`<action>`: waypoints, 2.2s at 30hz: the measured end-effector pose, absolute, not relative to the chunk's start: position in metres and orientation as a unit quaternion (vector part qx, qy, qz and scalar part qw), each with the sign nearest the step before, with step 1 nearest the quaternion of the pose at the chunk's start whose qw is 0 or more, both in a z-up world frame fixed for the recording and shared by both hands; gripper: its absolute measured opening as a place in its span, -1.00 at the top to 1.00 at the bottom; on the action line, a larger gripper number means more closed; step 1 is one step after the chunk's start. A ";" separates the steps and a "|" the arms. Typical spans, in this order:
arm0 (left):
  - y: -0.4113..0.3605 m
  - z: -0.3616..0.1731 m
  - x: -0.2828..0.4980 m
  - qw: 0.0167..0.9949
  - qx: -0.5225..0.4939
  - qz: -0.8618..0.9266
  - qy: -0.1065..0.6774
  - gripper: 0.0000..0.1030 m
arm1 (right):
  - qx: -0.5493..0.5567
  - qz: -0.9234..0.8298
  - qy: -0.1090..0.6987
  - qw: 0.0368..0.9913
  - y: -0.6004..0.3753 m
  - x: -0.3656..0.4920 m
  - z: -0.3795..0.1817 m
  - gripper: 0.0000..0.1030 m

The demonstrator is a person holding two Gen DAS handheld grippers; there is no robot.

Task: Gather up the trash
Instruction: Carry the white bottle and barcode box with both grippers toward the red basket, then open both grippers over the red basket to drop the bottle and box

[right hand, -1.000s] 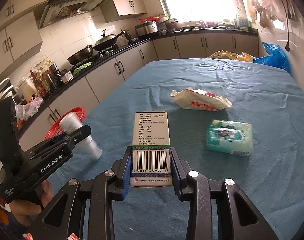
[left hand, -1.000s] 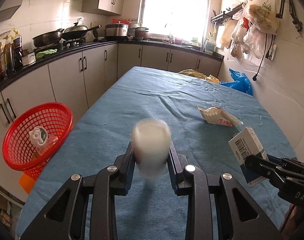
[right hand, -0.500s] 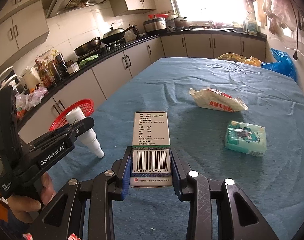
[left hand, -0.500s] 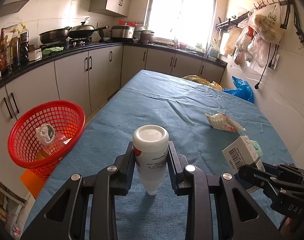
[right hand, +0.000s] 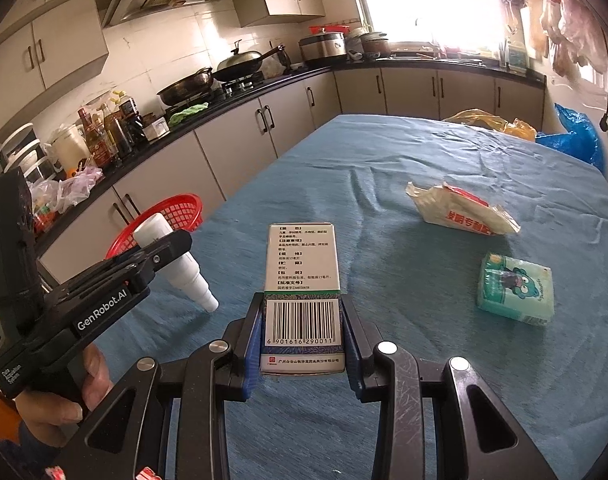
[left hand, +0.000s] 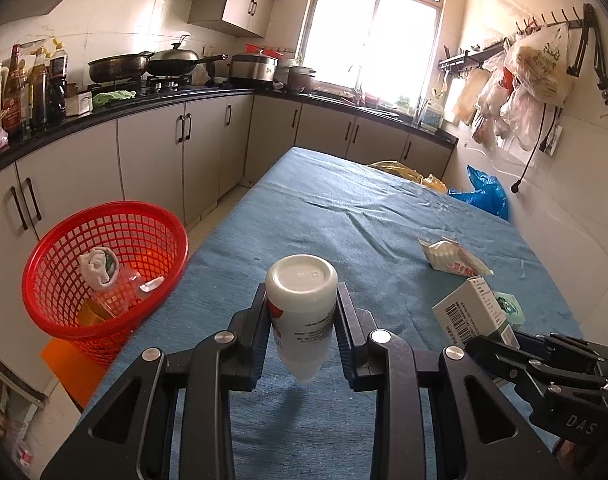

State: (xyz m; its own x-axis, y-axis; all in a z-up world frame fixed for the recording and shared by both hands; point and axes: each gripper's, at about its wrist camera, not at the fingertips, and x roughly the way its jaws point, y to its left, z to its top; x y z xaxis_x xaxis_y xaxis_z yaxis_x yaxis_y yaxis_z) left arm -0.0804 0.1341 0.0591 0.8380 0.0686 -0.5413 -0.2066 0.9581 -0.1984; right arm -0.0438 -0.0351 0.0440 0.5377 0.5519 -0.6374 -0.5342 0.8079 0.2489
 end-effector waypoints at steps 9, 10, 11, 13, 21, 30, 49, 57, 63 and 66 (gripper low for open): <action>0.143 0.067 -0.086 0.953 -0.133 0.076 0.262 0.44 | 0.007 0.318 0.363 0.876 -0.026 -0.042 0.050 0.27; 0.145 0.069 -0.087 0.953 -0.134 0.076 0.260 0.44 | 0.006 0.319 0.363 0.875 -0.025 -0.043 0.051 0.27; 0.146 0.070 -0.087 0.953 -0.136 0.077 0.259 0.44 | 0.004 0.320 0.363 0.875 -0.024 -0.042 0.052 0.27; 0.153 0.074 -0.089 0.954 -0.139 0.081 0.254 0.44 | 0.002 0.324 0.362 0.874 -0.020 -0.041 0.054 0.27; 0.188 0.093 -0.097 0.954 -0.156 0.108 0.232 0.44 | 0.000 0.348 0.365 0.864 0.002 -0.034 0.065 0.27; 0.247 0.106 -0.108 0.949 -0.164 0.162 0.216 0.44 | -0.007 0.383 0.365 0.848 0.052 -0.025 0.084 0.27; 0.324 0.068 -0.096 0.923 -0.199 0.204 0.259 0.44 | -0.028 0.432 0.408 0.804 0.199 0.019 0.071 0.26; 0.322 0.067 -0.095 0.924 -0.190 0.205 0.260 -0.12 | -0.013 0.424 0.407 0.809 0.200 0.036 0.071 0.04; 0.290 0.071 -0.099 0.934 -0.173 0.178 0.259 -0.21 | -0.014 0.401 0.384 0.832 0.134 0.025 0.076 -0.03; 0.258 0.068 -0.093 0.939 -0.157 0.150 0.269 -0.26 | -0.001 0.388 0.384 0.838 0.094 0.021 0.071 -0.05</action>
State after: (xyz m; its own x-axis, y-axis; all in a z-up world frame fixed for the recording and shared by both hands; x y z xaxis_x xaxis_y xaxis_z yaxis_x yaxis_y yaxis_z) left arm -0.0934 0.2575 0.0677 0.8107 0.1966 -0.5515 -0.3650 0.9062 -0.2134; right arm 0.0209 0.0937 0.0714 0.4039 0.6489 -0.6448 -0.6501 0.6995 0.2968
